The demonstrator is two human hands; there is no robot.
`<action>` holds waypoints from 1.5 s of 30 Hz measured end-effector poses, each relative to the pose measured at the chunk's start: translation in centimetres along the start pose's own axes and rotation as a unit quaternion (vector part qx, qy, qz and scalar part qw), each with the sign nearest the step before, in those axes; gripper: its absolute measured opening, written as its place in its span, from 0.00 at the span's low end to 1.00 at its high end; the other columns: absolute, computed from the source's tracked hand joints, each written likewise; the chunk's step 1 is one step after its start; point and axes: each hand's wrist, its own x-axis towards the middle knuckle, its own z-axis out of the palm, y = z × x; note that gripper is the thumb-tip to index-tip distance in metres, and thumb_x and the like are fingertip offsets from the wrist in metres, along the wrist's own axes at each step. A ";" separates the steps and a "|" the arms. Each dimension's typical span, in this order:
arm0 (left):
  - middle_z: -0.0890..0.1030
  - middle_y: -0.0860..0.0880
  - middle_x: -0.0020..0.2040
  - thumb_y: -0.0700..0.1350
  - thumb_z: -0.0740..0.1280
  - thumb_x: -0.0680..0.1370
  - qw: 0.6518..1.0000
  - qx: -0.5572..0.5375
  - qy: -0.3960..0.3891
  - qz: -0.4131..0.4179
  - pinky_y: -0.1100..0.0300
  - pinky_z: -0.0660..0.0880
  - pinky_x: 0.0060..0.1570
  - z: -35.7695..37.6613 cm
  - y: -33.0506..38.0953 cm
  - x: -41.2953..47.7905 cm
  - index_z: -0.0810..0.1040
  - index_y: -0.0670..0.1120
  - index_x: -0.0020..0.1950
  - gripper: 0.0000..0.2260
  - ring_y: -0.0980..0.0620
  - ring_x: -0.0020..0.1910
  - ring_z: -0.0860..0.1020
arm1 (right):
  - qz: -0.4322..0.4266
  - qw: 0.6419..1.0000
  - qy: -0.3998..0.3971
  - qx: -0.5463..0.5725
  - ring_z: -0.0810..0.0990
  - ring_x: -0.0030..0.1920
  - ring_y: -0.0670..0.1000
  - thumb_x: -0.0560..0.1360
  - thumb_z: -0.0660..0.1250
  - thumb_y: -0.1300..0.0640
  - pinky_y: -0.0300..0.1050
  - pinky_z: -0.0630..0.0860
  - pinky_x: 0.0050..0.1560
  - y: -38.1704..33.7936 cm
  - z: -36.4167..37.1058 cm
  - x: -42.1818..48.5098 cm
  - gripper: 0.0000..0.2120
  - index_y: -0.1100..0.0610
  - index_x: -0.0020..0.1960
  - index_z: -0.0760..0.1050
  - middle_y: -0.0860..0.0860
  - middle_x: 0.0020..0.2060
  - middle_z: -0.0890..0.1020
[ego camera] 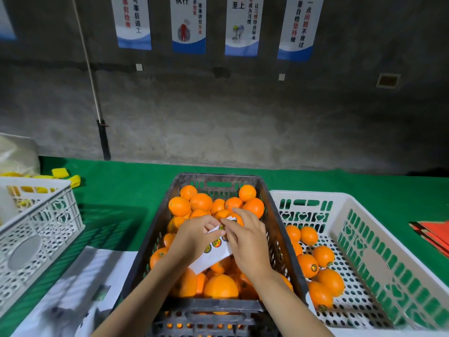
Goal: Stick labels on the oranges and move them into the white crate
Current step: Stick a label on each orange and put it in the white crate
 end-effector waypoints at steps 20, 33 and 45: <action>0.83 0.57 0.40 0.46 0.65 0.81 0.998 -0.035 -0.027 -0.050 0.65 0.78 0.37 -0.3 0.2 -0.3 0.81 0.58 0.47 0.08 0.62 0.41 0.81 | -0.064 0.995 0.039 -0.071 0.83 0.48 0.49 0.71 0.76 0.58 0.48 0.77 0.45 -0.5 -0.6 -0.1 0.04 0.51 0.43 0.83 0.46 0.48 0.84; 0.81 0.51 0.44 0.43 0.57 0.82 0.917 -0.093 0.348 -0.170 0.57 0.73 0.42 -2.4 0.7 0.3 0.76 0.53 0.46 0.10 0.51 0.42 0.78 | 0.177 0.759 -0.396 0.485 0.78 0.65 0.51 0.77 0.68 0.65 0.41 0.73 0.66 -3.6 -1.9 0.4 0.08 0.55 0.45 0.83 0.49 0.62 0.81; 0.78 0.55 0.44 0.44 0.59 0.82 0.911 -0.113 0.349 -0.189 0.67 0.69 0.38 -1.9 0.2 0.2 0.74 0.52 0.51 0.06 0.61 0.42 0.76 | 0.183 0.784 -0.432 0.407 0.80 0.43 0.39 0.77 0.71 0.60 0.37 0.75 0.46 -4.8 -0.7 0.2 0.03 0.53 0.49 0.83 0.42 0.42 0.84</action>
